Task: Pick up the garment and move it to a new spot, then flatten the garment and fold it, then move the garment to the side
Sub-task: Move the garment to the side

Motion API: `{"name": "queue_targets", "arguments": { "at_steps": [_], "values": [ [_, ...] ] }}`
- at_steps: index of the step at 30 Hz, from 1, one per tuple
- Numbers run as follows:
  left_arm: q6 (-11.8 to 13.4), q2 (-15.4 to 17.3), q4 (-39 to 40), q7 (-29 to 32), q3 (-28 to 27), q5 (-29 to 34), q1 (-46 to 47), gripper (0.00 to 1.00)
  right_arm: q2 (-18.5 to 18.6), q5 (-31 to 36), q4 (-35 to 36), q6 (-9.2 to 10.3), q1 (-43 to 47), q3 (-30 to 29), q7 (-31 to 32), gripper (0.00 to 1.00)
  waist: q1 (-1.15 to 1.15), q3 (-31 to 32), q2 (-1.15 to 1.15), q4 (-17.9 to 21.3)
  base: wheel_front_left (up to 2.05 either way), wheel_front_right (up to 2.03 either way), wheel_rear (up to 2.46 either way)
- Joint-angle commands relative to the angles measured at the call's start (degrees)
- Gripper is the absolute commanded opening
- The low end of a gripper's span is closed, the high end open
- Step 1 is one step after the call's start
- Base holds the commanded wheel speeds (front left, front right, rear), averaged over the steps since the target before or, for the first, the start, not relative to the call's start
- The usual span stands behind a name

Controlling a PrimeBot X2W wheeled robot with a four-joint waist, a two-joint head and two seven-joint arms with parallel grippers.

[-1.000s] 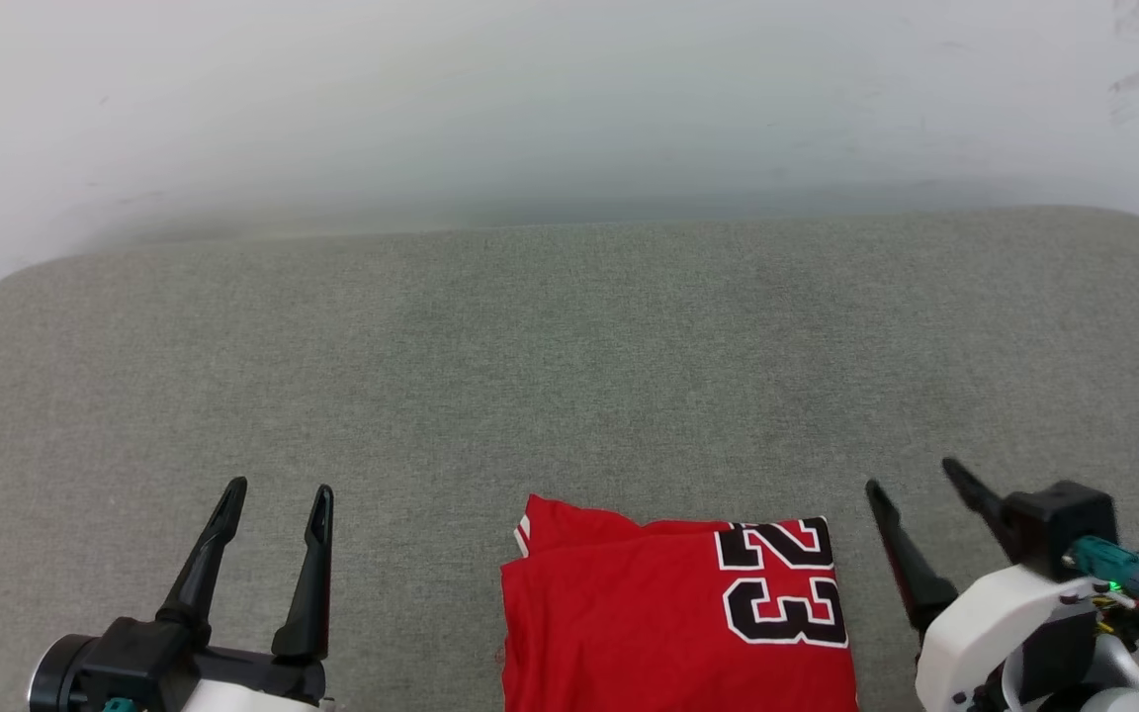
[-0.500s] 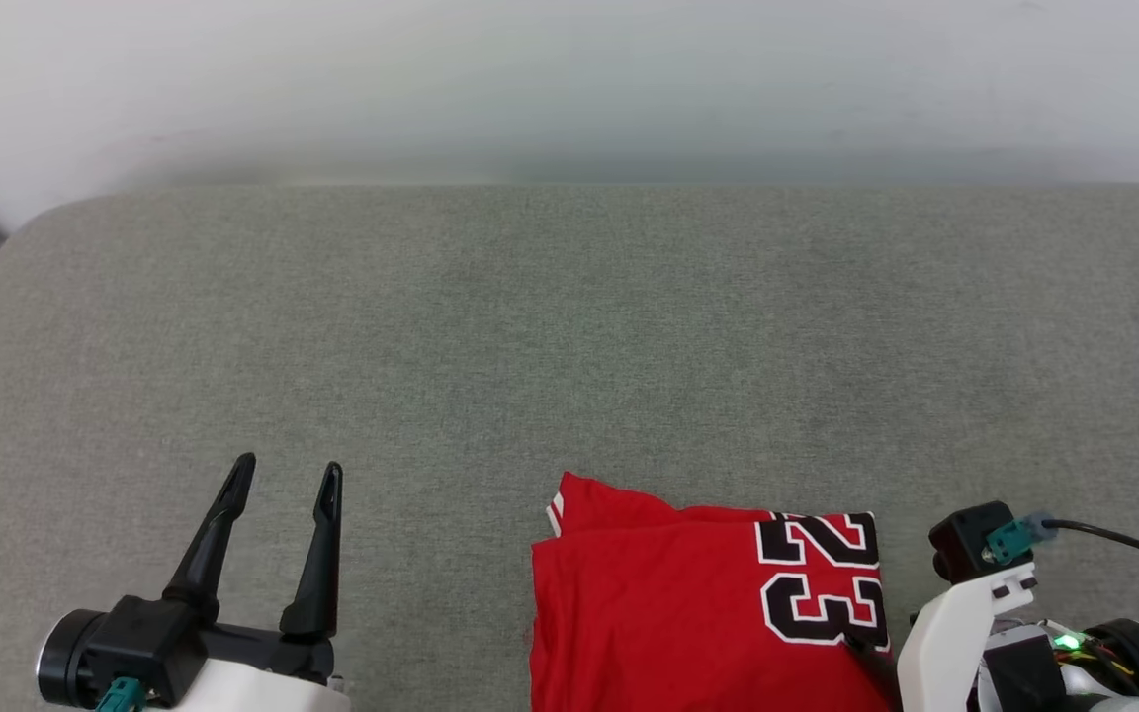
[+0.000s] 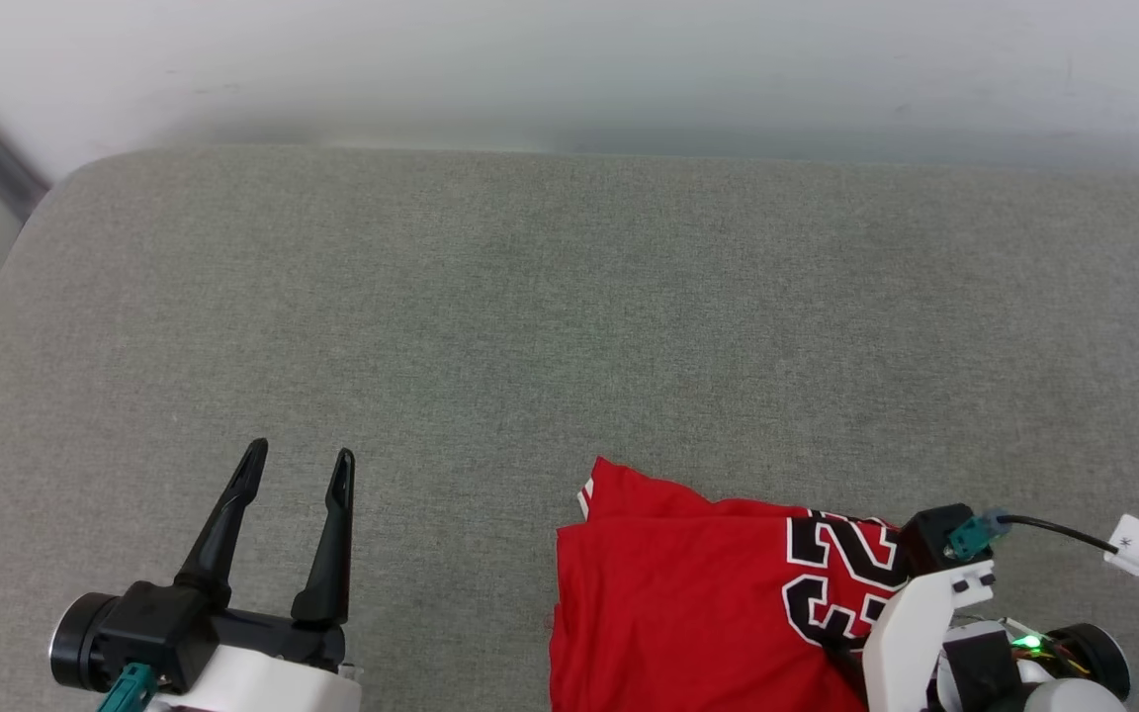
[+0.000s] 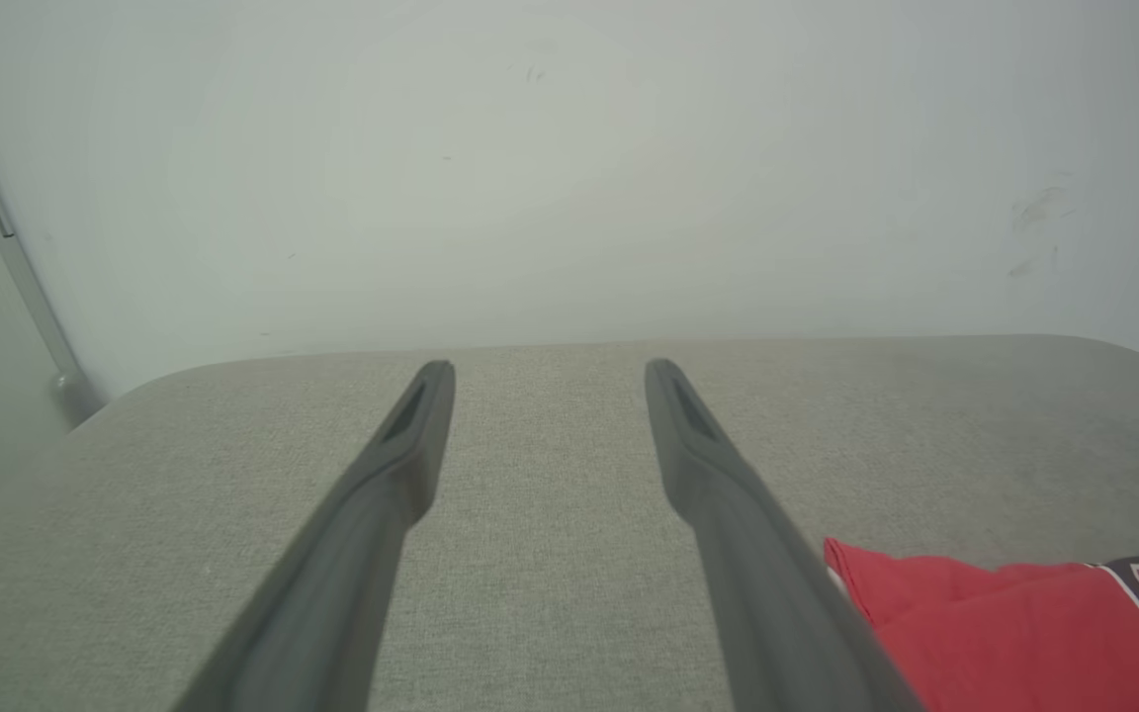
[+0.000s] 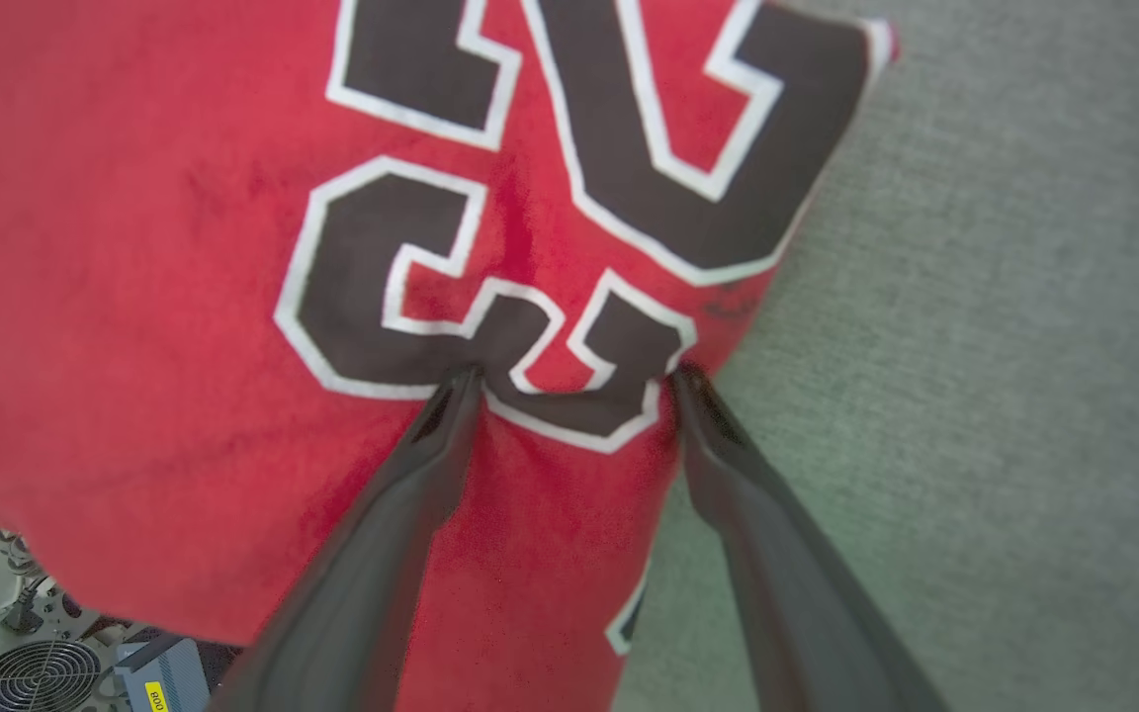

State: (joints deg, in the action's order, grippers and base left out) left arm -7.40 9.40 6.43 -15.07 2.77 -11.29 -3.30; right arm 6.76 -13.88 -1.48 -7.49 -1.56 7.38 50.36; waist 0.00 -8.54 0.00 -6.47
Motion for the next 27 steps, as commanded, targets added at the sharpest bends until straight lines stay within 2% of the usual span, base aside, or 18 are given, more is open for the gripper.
{"name": "queue_targets", "arguments": {
  "at_steps": [1,4,5,6,7,10,17,22,27],
  "values": [
    [-0.04,-0.10,-0.07,-0.12,0.02,-0.06,0.60,1.00,-0.78,0.66,-1.96,-0.01,-0.12,1.60,-0.42,1.00,0.00,-0.14,0.00,-0.20,0.00,0.00,0.00],
    [-0.04,-0.37,-0.28,-0.12,0.22,0.05,0.68,1.00,-0.46,0.72,-4.83,-0.07,-0.14,3.85,-1.80,1.00,0.00,-0.23,0.00,-0.27,0.00,0.00,0.00],
    [-0.04,-0.46,-0.40,-0.12,0.40,0.13,0.74,1.00,0.25,1.14,-6.21,-0.08,-0.86,5.02,-2.96,0.40,0.00,-0.20,0.00,-0.08,0.00,0.00,0.00],
    [-0.04,-0.51,-0.44,-0.12,0.36,0.16,0.73,1.00,0.86,1.65,-6.68,-0.07,-1.33,5.41,-3.61,0.12,0.00,-0.13,0.00,0.14,0.00,0.00,0.00],
    [-0.04,-0.55,-0.50,-0.12,0.27,0.23,0.65,1.00,1.33,1.84,-7.02,-0.07,-1.94,5.78,-4.16,0.00,0.00,-0.02,0.00,0.41,0.00,0.00,0.00],
    [-0.04,-0.53,-0.56,-0.12,0.21,0.35,0.48,1.00,2.54,2.22,-6.78,0.02,-3.83,6.50,-6.68,0.00,0.00,0.20,0.00,1.42,0.00,0.00,0.00],
    [-0.04,-0.35,-0.26,-0.12,0.74,0.28,0.40,1.00,9.79,7.83,-3.54,0.04,-9.79,12.40,-11.15,0.00,0.00,0.04,0.00,5.84,0.00,0.00,0.00],
    [-0.04,0.07,0.30,-0.12,2.01,0.58,1.48,1.00,16.97,11.16,-0.74,0.03,-14.76,17.25,-11.82,0.00,0.00,-1.90,0.00,10.13,0.00,0.00,0.00],
    [-0.04,1.01,0.72,-0.12,4.66,1.34,3.38,1.00,25.71,12.85,1.39,0.03,-20.49,21.85,-11.37,0.00,0.00,-5.27,0.00,14.52,0.00,0.00,0.00]
  ]
}}
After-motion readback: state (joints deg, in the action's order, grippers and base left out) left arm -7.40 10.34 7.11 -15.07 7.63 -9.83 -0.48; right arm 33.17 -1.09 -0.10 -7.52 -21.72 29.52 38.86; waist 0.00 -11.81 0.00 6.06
